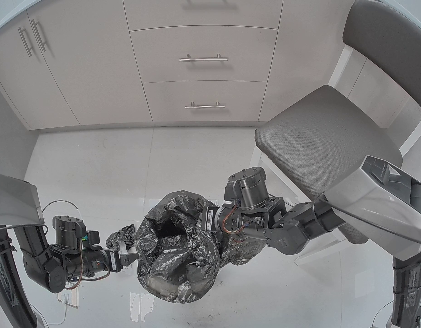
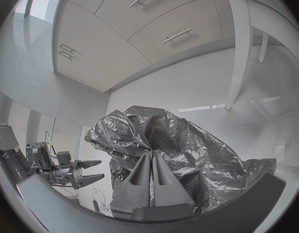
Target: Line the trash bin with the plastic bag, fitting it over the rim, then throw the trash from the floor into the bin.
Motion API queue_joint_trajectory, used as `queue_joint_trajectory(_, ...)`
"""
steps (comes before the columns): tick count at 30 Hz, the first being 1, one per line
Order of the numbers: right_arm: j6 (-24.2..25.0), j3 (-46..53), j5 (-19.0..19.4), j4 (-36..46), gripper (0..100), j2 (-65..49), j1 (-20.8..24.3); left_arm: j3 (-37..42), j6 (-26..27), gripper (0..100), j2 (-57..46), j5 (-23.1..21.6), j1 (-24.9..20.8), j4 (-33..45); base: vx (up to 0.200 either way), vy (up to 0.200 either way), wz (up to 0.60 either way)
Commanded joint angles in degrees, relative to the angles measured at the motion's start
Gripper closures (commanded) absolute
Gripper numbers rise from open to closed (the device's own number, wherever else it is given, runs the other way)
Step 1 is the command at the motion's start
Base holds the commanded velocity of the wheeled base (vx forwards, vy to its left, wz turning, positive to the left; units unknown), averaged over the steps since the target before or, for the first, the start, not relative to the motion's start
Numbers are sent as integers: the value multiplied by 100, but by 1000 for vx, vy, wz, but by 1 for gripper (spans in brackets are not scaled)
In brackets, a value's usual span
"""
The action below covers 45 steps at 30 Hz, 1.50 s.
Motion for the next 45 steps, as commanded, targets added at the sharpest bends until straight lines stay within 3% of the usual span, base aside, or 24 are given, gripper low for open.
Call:
queue_joint_trajectory(1, -4, 4, -23, -3, 100, -3, 24, -237, -151, 0, 143, 30, -225, -77, 0, 0, 0)
queue_joint_trajectory(7, -4, 13, -23, -21, 100, -12, 24, -650, -186, 0, 441, 65, -374, -59, 0, 0, 0)
queue_joint_trajectory(18, -4, 13, -23, -47, 100, -21, 24, -1178, -142, 0, 925, 1278, -409, -85, 0, 0, 0)
queue_joint_trajectory(23, -4, 13, -23, -47, 100, -38, 33, -1072, -134, 0, 846, 1621, -471, -323, 0, 0, 0)
queue_joint_trajectory(30, 5, 13, -32, -47, 100, -56, 41, -712, -142, 0, 802, 2473, -682, -885, 0, 0, 0)
queue_joint_trajectory(40, -4, 57, -32, -56, 100, -56, 77, -483, -142, 0, 942, 2588, -673, -1246, 0, 0, 0)
queue_joint_trajectory(45, -4, 92, -111, -65, 100, -47, 156, -554, -142, 0, 1127, 2684, -445, -1351, 0, 0, 0)
